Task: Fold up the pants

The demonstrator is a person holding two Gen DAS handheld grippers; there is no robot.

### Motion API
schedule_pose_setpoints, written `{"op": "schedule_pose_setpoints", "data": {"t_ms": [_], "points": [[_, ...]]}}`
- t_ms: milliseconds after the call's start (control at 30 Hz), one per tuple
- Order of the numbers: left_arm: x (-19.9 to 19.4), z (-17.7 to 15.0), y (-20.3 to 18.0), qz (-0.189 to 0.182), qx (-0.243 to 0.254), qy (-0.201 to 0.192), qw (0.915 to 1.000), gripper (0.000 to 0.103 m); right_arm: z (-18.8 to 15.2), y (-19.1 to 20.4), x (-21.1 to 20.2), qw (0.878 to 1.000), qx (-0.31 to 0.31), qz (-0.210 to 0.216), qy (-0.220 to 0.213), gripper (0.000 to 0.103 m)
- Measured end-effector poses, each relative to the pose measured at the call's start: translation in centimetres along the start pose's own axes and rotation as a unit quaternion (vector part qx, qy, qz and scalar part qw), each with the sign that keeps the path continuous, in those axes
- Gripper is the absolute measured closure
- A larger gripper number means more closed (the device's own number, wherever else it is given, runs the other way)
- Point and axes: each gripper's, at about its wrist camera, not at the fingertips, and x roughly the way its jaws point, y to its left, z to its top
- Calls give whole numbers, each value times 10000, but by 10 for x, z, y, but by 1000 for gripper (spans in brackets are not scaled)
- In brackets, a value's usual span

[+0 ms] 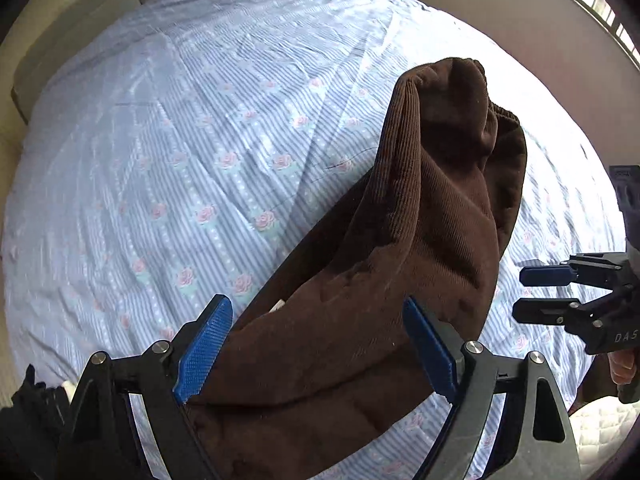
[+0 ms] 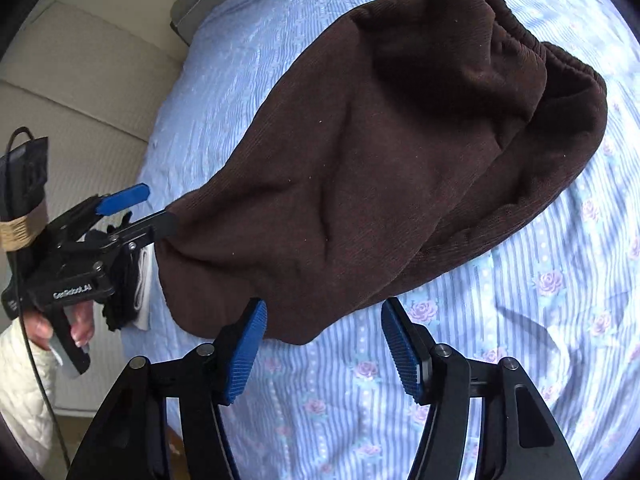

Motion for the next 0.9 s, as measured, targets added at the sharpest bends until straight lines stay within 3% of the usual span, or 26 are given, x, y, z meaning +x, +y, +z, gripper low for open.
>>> {"op": "schedule_pose_setpoints", "data": {"t_ms": [100, 200, 267, 333, 433, 467, 500, 533, 600, 733, 900], "points": [[27, 8, -6, -118, 176, 330, 9992, 27, 9, -16, -4, 9994, 281, -62, -204, 46], [39, 9, -5, -337, 71, 445, 9984, 44, 27, -35, -5, 9976, 550, -167, -382, 46], [39, 9, -1, -555, -55, 450, 9974, 71, 41, -51, 1, 9956, 819, -122, -429, 46], [37, 9, 3, -761, -164, 428, 9960, 86, 53, -68, 14, 9925, 1172, -80, -335, 46], [27, 14, 8, -855, -310, 257, 9955, 86, 62, -90, 35, 9849, 1727, 47, -144, 47], [25, 17, 11, -878, -377, 211, 9952, 86, 62, -94, 40, 9832, 1819, 71, -111, 52], [24, 20, 13, -904, -435, 202, 9948, 86, 61, -95, 44, 9830, 1831, 87, -90, 76], [25, 22, 14, -901, -479, 204, 9946, 86, 59, -97, 46, 9823, 1868, 87, -65, 88], [33, 29, 14, -753, -467, 263, 9957, 86, 52, -98, 34, 9791, 2008, 198, -253, 91], [64, 42, 9, -663, -569, 580, 9945, 83, 36, -75, -32, 9784, 1746, 284, -1071, 92], [100, 50, -11, -177, -424, 997, 9940, 71, 31, -44, -46, 9875, 1235, -475, -852, 92]]}}
